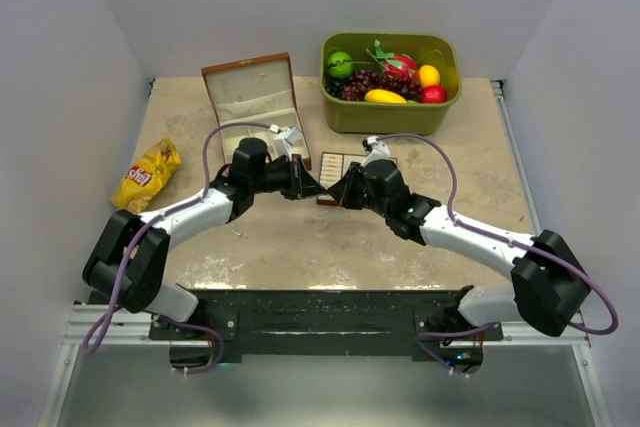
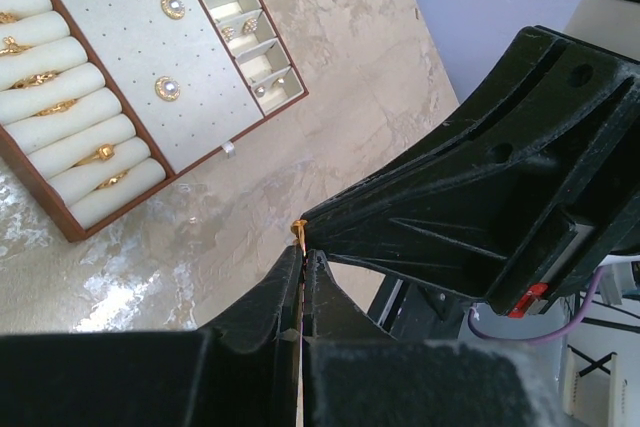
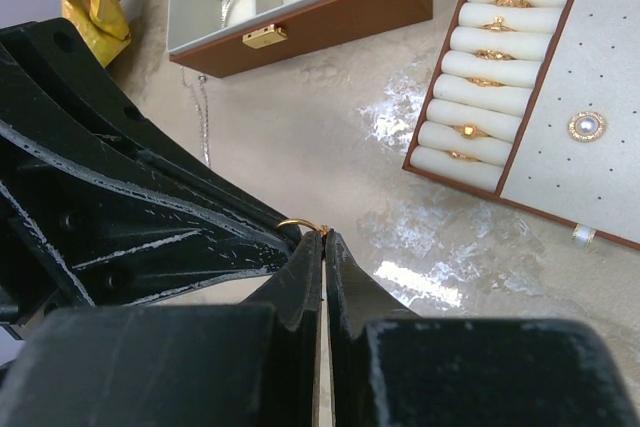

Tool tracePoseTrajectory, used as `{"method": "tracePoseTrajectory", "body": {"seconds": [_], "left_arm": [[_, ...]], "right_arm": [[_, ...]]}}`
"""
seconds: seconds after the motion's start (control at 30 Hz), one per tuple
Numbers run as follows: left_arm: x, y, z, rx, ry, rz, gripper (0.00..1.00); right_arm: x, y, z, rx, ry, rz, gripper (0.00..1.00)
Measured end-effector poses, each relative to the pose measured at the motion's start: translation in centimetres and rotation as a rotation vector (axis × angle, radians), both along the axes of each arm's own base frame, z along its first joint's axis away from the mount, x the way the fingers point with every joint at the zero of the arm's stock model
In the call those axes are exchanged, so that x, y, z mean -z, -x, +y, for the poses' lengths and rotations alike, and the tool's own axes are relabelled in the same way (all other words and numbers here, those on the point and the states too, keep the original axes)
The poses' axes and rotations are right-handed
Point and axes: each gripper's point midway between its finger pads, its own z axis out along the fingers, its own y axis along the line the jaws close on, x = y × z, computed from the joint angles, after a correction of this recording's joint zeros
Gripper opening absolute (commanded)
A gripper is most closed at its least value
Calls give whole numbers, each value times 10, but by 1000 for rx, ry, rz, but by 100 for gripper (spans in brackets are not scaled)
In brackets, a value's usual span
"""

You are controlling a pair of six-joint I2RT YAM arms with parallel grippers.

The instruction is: Organize the mixed jewelry

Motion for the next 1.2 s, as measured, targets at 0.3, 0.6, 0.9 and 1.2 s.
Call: {"method": "tracePoseTrajectory", "body": {"seconds": [0.3, 0.6, 0.9, 1.2], "left_arm": [[3, -1, 1, -7, -21, -10, 0], [5, -7, 11, -28, -80, -43, 0], [-31, -15, 30, 57, 57, -133, 0], [-50, 11, 24, 217, 188, -181, 0]], "right_arm": [[-7, 3, -5, 8, -13, -13, 21], [-26, 6, -25, 48, -35, -56, 28], [-8, -8, -48, -63, -179, -12, 35], [-51, 10, -10, -319, -364, -130, 43]]}}
